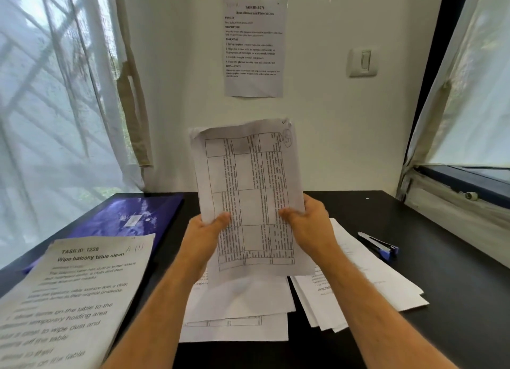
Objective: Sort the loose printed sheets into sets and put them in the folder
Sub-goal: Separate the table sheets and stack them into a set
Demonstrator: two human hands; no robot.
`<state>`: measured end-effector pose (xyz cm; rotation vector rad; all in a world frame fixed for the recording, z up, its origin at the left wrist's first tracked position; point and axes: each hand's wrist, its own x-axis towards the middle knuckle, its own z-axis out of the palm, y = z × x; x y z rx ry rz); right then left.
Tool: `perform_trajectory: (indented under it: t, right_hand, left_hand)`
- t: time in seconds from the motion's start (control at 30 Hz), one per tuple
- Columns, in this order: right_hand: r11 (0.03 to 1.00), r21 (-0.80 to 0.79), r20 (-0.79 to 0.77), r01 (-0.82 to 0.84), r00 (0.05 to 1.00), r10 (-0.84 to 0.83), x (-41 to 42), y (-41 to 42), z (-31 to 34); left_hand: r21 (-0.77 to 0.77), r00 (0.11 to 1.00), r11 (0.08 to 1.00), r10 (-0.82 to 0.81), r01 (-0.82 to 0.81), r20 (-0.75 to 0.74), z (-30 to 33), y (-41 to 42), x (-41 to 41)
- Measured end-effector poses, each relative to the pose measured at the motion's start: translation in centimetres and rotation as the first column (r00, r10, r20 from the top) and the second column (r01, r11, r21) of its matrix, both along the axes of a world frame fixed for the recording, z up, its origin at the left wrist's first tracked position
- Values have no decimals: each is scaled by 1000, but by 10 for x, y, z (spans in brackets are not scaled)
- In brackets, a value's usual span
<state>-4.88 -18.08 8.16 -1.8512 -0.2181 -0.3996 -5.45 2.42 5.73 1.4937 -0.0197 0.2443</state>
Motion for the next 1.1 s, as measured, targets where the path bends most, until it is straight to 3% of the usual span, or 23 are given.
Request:
perform_trajectory:
  t: [0.07, 0.17, 0.23, 0.33, 0.43, 0.5, 0.6, 0.67, 0.73, 0.9, 1.03, 1.1]
  right_hand:
    - [999, 15, -33, 31, 999, -30, 0, -8, 9]
    - [998, 60, -231, 5, 973, 9, -2, -30, 13]
    - [998, 59, -352, -35, 934, 54, -6, -49, 10]
    - [998, -5, -526, -66, 849, 53, -8, -75, -1]
    - [984, -149, -619, -95, 785, -17, -5, -93, -12]
    - [947, -313, -568, -80, 815, -119, -4, -92, -16]
    - [848, -513, -273, 133, 912, -308, 3, -80, -20]
    - [820, -519, -86, 242, 939, -332, 10, -69, -19]
    - [840, -502, 4, 207, 971, -237, 17, -51, -17]
    - [827, -560, -76, -52, 997, 11, 39, -8, -27]
    - [829, -559, -66, -15, 997, -27, 48, -10, -49]
    - [871, -492, -26, -5, 1000, -9, 43, -16, -62]
  left_hand:
    - [-34, 992, 993, -114, 112, -62, 9, 3, 0]
    - [-141, 909, 934, -352, 328, -223, 16, 9, -1]
    - [-213, 869, 904, -418, 370, -264, 14, 7, 4]
    - [-245, 916, 927, -339, 285, -217, 8, -12, 20]
    - [-133, 960, 976, -197, 173, -199, -4, -34, 32]
    - [-7, 972, 991, -130, 131, -195, -16, -44, 37]
    - [149, 985, 985, -63, 87, -162, -40, -51, 33]
    - [248, 988, 965, -48, 83, -145, -50, -51, 30]
    - [324, 990, 941, -56, 96, -128, -53, -50, 29]
    - [376, 995, 923, -68, 88, -67, -53, -52, 27]
    - [452, 990, 881, -106, 136, -92, -51, -51, 26]
    - [413, 986, 895, -140, 167, -94, -46, -48, 26]
